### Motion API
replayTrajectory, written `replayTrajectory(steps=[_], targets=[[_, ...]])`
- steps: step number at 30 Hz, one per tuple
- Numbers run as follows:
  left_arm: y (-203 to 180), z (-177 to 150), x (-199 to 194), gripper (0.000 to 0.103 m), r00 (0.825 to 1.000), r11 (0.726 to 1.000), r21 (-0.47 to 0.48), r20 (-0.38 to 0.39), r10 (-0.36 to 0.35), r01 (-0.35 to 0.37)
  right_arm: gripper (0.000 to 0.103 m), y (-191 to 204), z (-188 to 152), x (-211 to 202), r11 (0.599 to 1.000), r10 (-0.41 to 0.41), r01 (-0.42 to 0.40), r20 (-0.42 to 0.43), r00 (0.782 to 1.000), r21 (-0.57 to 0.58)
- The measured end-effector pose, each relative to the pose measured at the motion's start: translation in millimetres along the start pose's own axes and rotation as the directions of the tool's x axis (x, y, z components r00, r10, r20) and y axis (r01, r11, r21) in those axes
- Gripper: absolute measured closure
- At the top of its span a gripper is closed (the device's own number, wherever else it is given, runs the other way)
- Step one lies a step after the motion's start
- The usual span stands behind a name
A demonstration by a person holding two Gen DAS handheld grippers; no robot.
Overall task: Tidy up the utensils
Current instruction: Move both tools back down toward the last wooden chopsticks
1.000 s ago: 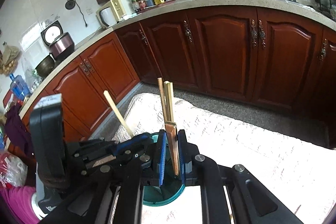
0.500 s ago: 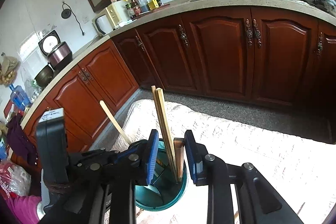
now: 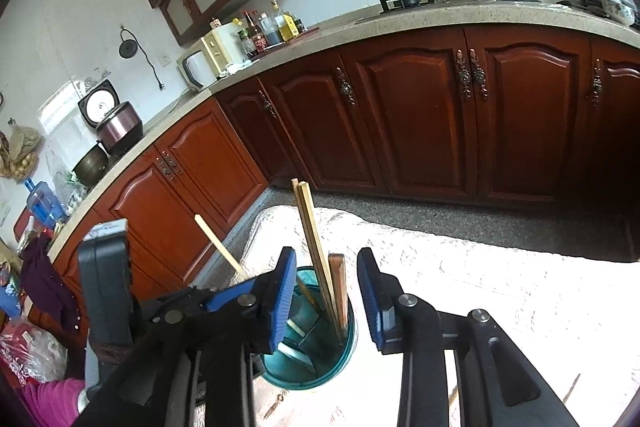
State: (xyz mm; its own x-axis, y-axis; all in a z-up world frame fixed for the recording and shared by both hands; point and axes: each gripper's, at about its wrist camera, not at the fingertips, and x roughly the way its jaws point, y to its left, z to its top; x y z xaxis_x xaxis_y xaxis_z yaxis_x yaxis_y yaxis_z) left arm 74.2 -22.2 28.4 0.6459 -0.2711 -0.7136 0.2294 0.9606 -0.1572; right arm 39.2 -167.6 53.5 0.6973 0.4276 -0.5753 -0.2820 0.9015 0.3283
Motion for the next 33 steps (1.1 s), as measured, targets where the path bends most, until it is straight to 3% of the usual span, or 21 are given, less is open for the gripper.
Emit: replayTrajectory(steps=[4, 15, 33], targets=[[-1.1, -1.0, -13.9, 0.046, 1.000, 1.000, -0.002, 0.015, -0.007, 0.007, 0.061, -1.8, -6.2, -14.7, 1.000, -0.009, 0.009, 0.015, 1.000, 0.007], [-17.9, -13.2, -56.6, 0.043, 0.996, 0.999, 0.035, 0.084, -0.009, 0.006, 0.055, -11.7, -30.1, -49.0, 0.998, -0.062, 0.061, 0.004, 0.998, 0.027], [-65.4, -46.8, -70.7, 0.042, 0.996, 0.995, 0.095, 0.073, -0.042, 0.035, 0.052, -35.9, -81.2, -80.8, 0.982, -0.183, 0.184, -0.033, 0.983, 0.046]])
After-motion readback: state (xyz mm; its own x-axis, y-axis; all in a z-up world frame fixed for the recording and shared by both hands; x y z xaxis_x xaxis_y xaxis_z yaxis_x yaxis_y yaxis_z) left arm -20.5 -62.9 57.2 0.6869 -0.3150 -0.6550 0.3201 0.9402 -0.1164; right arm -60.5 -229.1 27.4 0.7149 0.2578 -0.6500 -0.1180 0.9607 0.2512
